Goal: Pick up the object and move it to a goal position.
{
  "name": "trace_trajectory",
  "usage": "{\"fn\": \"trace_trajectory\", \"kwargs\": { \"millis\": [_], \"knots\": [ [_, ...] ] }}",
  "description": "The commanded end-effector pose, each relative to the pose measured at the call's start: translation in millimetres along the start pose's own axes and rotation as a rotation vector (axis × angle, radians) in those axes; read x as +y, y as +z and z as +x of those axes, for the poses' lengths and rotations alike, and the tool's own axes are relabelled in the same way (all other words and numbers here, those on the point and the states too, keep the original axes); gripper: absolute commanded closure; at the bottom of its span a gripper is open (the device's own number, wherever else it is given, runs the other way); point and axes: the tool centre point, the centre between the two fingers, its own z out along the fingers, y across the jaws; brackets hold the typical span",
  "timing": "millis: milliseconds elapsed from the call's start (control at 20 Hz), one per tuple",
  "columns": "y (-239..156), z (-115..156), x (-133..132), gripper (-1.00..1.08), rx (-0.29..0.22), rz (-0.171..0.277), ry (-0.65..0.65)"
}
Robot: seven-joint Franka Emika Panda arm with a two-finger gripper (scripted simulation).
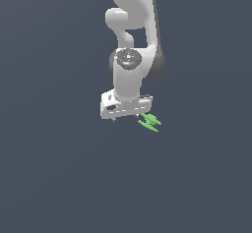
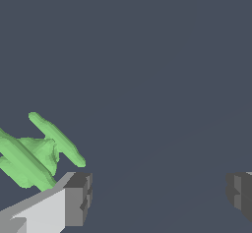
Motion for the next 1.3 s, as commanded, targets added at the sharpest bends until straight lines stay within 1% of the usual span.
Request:
{"fn": "trace_trajectory", "kwargs": {
  "millis": [0, 450, 700, 1000, 1250],
  "knots": [
    [5, 0, -14, -0.92, 0.003, 0.001, -0.079],
    [25, -5, -75, -0.92, 0.019, 0.006, -0.431],
    [33, -10, -103, -0.92, 0.028, 0.009, -0.592],
    [39, -14, -125, -0.92, 0.037, 0.012, -0.716],
    [41, -16, -133, -0.92, 0.04, 0.013, -0.763]
  ]
}}
